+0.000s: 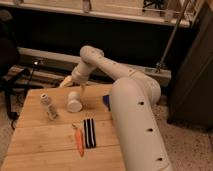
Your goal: Place the pepper on the white sponge
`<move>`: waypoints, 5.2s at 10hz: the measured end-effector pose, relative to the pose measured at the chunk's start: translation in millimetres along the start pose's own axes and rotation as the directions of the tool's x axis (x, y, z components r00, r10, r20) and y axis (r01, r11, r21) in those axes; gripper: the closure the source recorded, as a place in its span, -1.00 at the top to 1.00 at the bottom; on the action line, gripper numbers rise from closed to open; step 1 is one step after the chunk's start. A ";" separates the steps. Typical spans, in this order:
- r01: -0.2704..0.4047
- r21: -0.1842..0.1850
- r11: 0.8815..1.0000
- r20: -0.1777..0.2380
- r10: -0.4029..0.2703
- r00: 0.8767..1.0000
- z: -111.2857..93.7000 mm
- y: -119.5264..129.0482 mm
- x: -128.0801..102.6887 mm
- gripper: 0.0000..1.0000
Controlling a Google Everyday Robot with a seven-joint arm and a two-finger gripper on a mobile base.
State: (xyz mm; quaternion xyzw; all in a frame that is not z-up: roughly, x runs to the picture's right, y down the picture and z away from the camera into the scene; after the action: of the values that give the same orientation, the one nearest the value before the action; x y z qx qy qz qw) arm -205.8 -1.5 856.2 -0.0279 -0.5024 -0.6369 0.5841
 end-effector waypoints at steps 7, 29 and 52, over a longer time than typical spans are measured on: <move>0.001 0.000 1.000 0.001 -0.001 1.000 0.4 -0.4 -0.1 0.60; -0.025 -0.226 0.974 0.087 0.046 0.995 11.5 -20.9 -95.5 0.60; -0.004 -0.403 0.915 0.137 0.064 0.989 128.8 3.7 -227.4 0.60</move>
State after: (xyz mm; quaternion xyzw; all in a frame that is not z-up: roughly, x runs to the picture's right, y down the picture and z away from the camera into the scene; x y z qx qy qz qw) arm -202.0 248.5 780.5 -0.2029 -0.4019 -0.7125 0.5382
